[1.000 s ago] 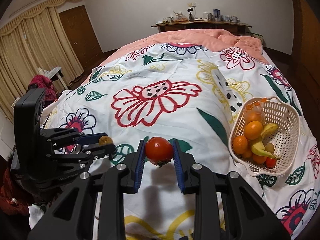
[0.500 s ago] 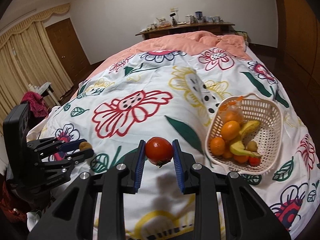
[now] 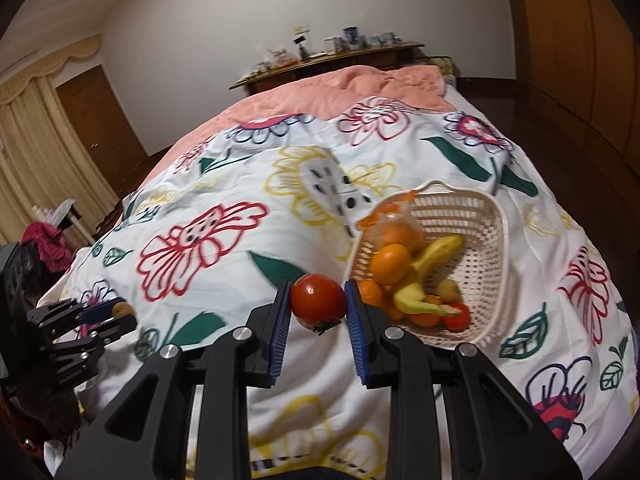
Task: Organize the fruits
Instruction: 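Carry the tomato with the right gripper into the basket and open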
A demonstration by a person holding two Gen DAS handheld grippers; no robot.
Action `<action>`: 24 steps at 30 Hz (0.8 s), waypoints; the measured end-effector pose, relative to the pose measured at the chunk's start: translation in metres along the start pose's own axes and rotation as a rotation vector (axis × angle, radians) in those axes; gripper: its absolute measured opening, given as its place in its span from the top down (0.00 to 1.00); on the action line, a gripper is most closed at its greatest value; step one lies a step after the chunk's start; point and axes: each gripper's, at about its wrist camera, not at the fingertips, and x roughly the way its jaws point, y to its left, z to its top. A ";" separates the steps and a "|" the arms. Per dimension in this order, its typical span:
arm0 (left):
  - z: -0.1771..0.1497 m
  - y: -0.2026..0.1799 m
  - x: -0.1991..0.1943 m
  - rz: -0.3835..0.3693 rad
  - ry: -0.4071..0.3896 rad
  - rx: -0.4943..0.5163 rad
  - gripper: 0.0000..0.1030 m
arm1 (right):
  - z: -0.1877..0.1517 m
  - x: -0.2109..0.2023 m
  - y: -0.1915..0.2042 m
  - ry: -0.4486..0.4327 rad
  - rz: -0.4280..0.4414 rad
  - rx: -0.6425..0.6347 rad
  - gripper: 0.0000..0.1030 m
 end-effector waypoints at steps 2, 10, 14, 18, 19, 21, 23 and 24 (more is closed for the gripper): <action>0.001 -0.001 0.000 -0.001 -0.002 0.001 0.71 | 0.001 -0.001 -0.009 -0.007 -0.013 0.019 0.74; 0.011 -0.010 -0.004 -0.013 -0.016 0.016 0.71 | 0.003 0.005 -0.053 -0.010 -0.075 0.117 0.74; 0.016 -0.017 -0.003 -0.017 -0.019 0.030 0.71 | 0.002 0.018 -0.071 0.011 -0.095 0.158 0.74; 0.021 -0.023 -0.001 -0.015 -0.017 0.045 0.71 | 0.004 0.033 -0.086 0.024 -0.113 0.188 0.73; 0.022 -0.024 -0.001 -0.014 -0.017 0.047 0.71 | 0.005 0.036 -0.088 0.026 -0.114 0.195 0.73; 0.024 -0.025 0.000 -0.012 -0.017 0.051 0.71 | 0.004 0.041 -0.094 0.030 -0.119 0.212 0.71; 0.027 -0.027 0.000 -0.011 -0.018 0.055 0.71 | 0.002 0.042 -0.099 0.028 -0.122 0.230 0.68; 0.028 -0.029 0.000 -0.011 -0.018 0.059 0.71 | 0.001 0.043 -0.103 0.028 -0.124 0.243 0.67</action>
